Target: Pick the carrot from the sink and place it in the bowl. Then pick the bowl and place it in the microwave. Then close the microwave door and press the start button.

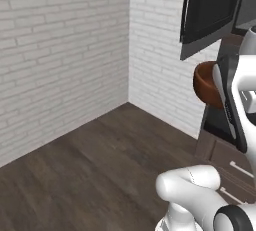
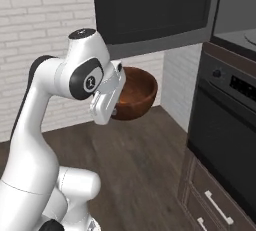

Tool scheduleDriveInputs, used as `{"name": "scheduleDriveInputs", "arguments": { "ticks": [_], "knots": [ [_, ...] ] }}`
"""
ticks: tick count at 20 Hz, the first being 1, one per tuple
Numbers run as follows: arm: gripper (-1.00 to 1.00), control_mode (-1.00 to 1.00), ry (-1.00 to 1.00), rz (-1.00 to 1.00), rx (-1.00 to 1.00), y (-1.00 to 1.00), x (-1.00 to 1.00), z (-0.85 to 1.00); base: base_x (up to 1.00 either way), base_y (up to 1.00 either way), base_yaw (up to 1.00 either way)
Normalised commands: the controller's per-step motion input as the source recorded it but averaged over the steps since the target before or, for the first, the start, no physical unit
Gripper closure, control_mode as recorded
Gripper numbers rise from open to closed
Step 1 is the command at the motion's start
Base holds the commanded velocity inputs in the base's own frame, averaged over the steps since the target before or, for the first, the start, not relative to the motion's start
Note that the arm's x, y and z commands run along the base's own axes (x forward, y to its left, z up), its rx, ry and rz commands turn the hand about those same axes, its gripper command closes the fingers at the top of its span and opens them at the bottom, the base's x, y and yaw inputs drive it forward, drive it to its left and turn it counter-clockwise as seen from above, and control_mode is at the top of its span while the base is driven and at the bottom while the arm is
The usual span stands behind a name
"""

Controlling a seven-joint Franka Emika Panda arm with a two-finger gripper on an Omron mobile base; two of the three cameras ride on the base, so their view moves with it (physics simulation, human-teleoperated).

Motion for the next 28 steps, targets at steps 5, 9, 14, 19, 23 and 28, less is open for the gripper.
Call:
{"name": "scheduleDriveInputs", "arguments": {
  "ticks": [5,9,14,19,23,28],
  "knots": [
    [1.0,1.0,0.0,0.0,0.0,0.0,0.0,0.0,0.0,-0.21,-0.29],
    [1.0,1.0,0.0,0.0,0.0,0.0,0.0,0.0,0.0,-0.25,-0.31],
    [1.0,1.0,0.0,0.0,0.0,0.0,0.0,0.0,0.0,-0.41,-0.34],
    [1.0,1.0,0.0,0.0,0.0,0.0,0.0,0.0,0.03,-0.45,-0.35],
    [1.0,1.0,0.0,0.0,0.0,0.0,0.0,0.0,0.49,-0.23,-0.28],
    [1.0,1.0,0.0,0.0,0.0,0.0,0.0,0.0,0.93,0.0,-0.14]
  ]
}}
